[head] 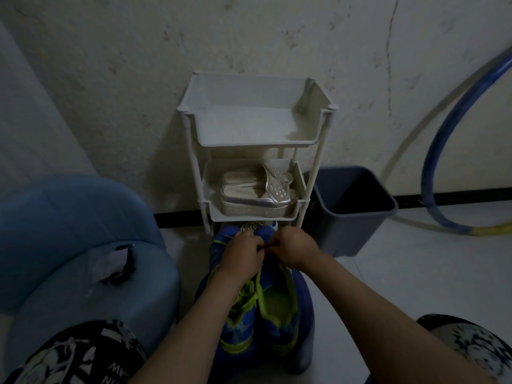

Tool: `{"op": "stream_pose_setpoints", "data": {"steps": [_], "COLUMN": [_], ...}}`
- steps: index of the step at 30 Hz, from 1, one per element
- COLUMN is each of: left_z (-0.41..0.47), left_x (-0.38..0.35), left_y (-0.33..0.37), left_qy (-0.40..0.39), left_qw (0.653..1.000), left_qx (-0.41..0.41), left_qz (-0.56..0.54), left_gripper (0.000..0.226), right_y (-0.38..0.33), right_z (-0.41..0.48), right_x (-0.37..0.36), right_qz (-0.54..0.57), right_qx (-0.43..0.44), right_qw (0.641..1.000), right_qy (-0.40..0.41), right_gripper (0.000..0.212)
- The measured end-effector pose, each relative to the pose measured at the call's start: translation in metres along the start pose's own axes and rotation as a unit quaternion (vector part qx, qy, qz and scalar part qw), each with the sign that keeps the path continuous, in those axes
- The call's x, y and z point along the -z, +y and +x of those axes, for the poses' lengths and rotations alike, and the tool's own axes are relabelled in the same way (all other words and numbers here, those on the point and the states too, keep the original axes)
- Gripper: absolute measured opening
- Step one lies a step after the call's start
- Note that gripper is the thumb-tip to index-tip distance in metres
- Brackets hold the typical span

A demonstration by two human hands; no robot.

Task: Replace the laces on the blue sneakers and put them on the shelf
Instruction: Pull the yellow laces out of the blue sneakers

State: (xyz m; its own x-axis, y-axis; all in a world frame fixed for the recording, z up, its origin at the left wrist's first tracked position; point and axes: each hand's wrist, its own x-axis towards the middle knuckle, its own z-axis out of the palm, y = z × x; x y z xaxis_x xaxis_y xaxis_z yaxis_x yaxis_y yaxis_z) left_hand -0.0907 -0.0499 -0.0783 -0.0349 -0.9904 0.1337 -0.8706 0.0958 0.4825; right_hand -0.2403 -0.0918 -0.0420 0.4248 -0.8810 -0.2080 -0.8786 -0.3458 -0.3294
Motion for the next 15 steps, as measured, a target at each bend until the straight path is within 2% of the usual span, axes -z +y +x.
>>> {"op": "stream_pose_setpoints", "data": {"steps": [3, 5, 8, 10, 12, 15], "left_z": [0.002, 0.002, 0.001, 0.001, 0.0, 0.0], "left_x": [0.002, 0.002, 0.0, 0.0, -0.001, -0.001], "left_y": [0.0, -0.001, -0.001, -0.001, -0.002, -0.001], "left_qy": [-0.012, -0.014, -0.01, -0.006, -0.007, -0.005], "left_qw": [1.0, 0.999, 0.999, 0.999, 0.999, 0.999], "left_qx": [0.019, 0.026, 0.026, 0.024, 0.023, 0.02], "left_qz": [-0.018, -0.03, -0.031, -0.035, -0.038, -0.035], "left_gripper": [0.014, 0.013, 0.012, 0.012, 0.013, 0.013], "right_y": [0.004, 0.004, 0.007, 0.011, 0.012, 0.012], "right_z": [-0.001, -0.003, -0.004, -0.003, -0.003, -0.004], "right_x": [0.0, 0.003, 0.015, 0.02, 0.019, 0.011], "right_qz": [0.05, 0.105, 0.229, 0.274, 0.273, 0.198], "right_qx": [-0.035, -0.069, -0.121, -0.137, -0.142, -0.104], "right_qw": [0.998, 0.987, 0.934, 0.904, 0.904, 0.94], "right_qy": [0.025, 0.096, 0.247, 0.298, 0.296, 0.259], "right_gripper": [0.02, 0.022, 0.021, 0.02, 0.019, 0.03]}}
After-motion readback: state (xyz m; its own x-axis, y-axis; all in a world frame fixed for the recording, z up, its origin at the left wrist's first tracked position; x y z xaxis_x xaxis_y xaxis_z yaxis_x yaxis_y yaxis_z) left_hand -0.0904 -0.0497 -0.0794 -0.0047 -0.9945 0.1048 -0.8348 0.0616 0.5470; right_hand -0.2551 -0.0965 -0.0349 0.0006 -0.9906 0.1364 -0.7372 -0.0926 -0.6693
